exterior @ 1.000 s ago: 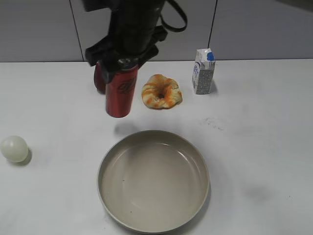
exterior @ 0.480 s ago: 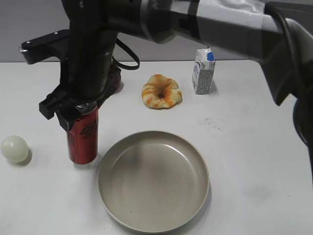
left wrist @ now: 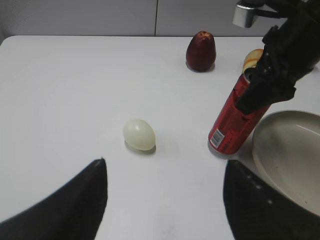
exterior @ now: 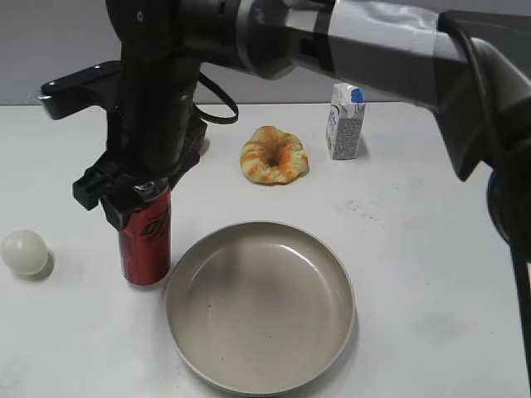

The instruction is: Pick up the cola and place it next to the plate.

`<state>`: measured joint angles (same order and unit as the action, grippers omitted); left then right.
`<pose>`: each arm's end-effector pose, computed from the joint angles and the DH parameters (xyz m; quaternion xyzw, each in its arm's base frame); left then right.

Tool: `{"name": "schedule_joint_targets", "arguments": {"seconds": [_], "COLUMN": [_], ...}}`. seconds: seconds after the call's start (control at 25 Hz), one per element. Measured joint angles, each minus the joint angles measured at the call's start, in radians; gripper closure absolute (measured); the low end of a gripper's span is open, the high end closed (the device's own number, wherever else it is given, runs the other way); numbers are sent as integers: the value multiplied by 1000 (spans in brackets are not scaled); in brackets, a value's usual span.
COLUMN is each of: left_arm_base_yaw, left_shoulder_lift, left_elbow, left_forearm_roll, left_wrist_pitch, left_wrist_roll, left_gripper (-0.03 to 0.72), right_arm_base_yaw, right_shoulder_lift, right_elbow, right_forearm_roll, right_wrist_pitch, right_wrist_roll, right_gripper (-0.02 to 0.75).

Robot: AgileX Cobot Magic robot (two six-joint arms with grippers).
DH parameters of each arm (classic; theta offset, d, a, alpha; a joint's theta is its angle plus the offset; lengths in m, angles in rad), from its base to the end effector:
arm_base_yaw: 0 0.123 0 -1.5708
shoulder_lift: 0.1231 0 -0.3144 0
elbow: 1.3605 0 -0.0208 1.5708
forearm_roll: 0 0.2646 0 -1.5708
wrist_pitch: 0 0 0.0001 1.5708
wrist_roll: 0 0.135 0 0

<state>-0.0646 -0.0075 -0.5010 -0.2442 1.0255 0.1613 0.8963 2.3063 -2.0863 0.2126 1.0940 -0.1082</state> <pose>0.0140 -0.0289 0.2714 0.0972 0.8297 -0.0957 0.5413 0.3230 0.4444 0.1896 -0.4437 0.8740 0.1588 0.1183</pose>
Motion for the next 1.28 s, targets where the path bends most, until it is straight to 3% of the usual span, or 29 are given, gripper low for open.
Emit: {"name": "schedule_joint_targets", "arguments": {"seconds": [0.16,0.52,0.8,1.04,1.28], "left_arm_base_yaw": [0,0,0,0,0], "left_shoulder_lift": [0,0,0,0,0], "left_elbow": [0,0,0,0,0], "left_forearm_roll": [0,0,0,0,0], "left_wrist_pitch": [0,0,0,0,0], "left_wrist_roll": [0,0,0,0,0], "left_gripper": [136,136,136,136,136], "right_arm_base_yaw": [0,-29,-277,-517,-735], "right_shoulder_lift": [0,-31,-175,-297,-483], "right_elbow": [-1,-19,-39,-22,170], "right_forearm_roll": [29,82,152,-37,-132], "right_wrist_pitch": [1,0,-2,45,47], "right_wrist_roll": [-17,-8,3,75,93], "right_gripper": [103,97,100,113,126]}}
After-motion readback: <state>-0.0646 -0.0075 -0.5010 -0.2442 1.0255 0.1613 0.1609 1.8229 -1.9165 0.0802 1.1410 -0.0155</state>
